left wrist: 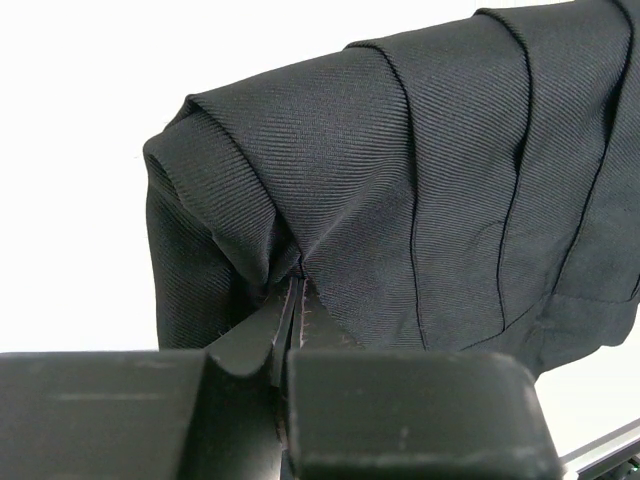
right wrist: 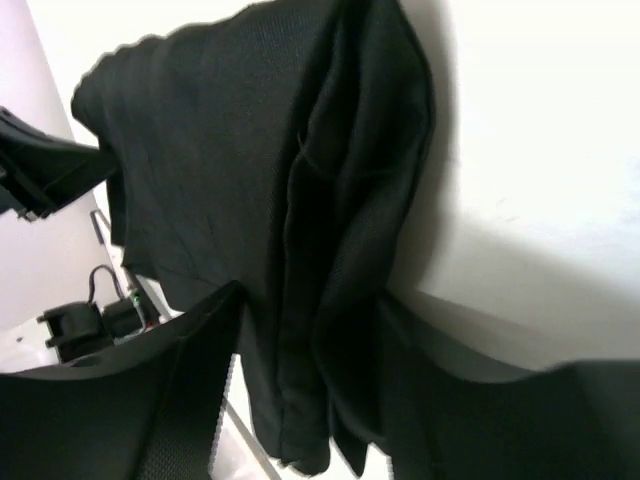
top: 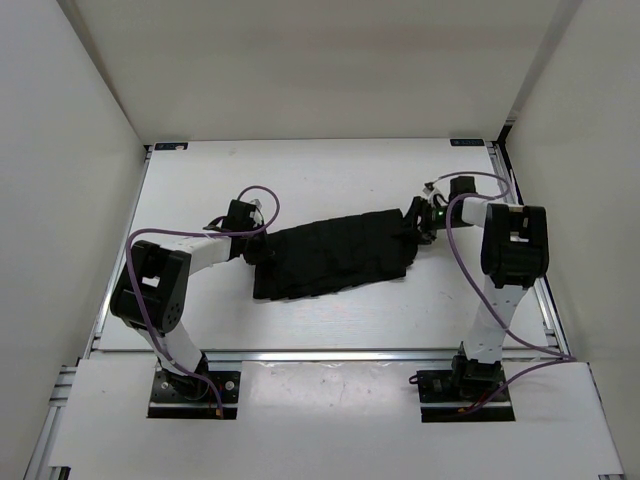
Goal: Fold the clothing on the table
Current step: Fold the skirt
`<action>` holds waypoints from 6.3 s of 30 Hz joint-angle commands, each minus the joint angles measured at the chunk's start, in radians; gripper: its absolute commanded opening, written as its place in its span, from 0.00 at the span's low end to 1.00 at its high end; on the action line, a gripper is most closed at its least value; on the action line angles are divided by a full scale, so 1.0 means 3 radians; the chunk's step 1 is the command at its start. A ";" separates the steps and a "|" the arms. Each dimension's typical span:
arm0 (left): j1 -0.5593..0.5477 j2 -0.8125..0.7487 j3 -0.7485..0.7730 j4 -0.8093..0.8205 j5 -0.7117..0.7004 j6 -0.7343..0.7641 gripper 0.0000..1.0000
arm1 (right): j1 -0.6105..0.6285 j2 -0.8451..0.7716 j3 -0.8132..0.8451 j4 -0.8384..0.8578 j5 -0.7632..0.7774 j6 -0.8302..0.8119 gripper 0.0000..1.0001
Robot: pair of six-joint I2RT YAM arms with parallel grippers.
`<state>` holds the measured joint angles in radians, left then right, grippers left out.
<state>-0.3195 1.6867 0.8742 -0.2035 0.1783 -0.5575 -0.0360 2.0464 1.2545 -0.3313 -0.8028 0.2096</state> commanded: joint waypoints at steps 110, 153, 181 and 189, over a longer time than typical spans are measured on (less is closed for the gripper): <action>-0.0438 -0.0166 -0.0147 -0.0160 -0.0114 0.0207 0.03 | 0.1808 0.0444 0.1244 0.0263 -0.1133 0.1228 0.65; -0.0035 -0.0682 -0.0654 0.0392 0.0914 -0.0187 0.00 | 0.0954 -0.0045 0.0168 0.0011 -0.0582 0.0995 0.04; 0.0789 -0.1818 -0.1053 -0.0564 0.0781 0.0447 0.98 | -0.0238 -0.1933 -0.1042 -0.0148 -0.0003 0.0779 0.73; 0.0738 -0.1869 -0.1027 -0.0676 0.0664 0.0519 0.99 | 0.0017 -0.1821 -0.0895 -0.0418 0.0262 0.0565 0.78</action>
<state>-0.0875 1.1591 0.5266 -0.3767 0.4049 -0.4343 -0.0711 1.4952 0.9165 -0.4088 -0.7593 0.4324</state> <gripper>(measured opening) 0.979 0.785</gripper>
